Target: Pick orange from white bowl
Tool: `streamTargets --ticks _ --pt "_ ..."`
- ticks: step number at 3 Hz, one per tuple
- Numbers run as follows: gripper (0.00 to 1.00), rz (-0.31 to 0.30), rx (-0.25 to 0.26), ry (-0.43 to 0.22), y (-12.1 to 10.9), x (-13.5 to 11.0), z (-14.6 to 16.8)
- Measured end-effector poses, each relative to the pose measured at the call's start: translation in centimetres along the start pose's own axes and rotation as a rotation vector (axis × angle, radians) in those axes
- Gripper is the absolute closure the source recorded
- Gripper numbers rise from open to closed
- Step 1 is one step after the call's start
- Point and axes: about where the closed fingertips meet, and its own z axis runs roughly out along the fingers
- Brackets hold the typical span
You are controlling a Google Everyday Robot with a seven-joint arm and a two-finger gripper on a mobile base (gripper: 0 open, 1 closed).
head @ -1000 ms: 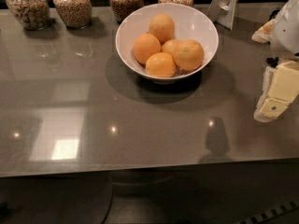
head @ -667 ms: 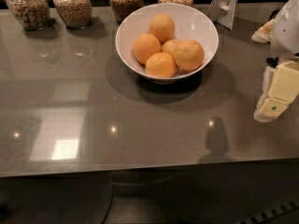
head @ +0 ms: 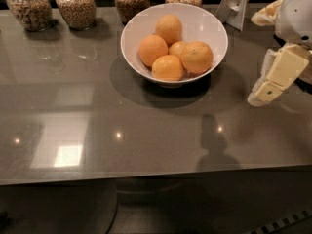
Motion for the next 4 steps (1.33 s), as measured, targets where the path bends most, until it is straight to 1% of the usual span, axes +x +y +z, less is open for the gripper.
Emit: streamTargets --ticks 1,2,3,4 --pt "0.00 -0.004 0.040 -0.161 -2.7 -5.1 0.1" --pt "0.00 0.054 0.078 -0.226 -5.7 -9.7 1.2" --pt "0.00 0.089 0.071 -0.230 -5.4 -10.1 1.2" --pt "0.00 0.102 0.080 -0.235 -5.6 -10.1 1.4"
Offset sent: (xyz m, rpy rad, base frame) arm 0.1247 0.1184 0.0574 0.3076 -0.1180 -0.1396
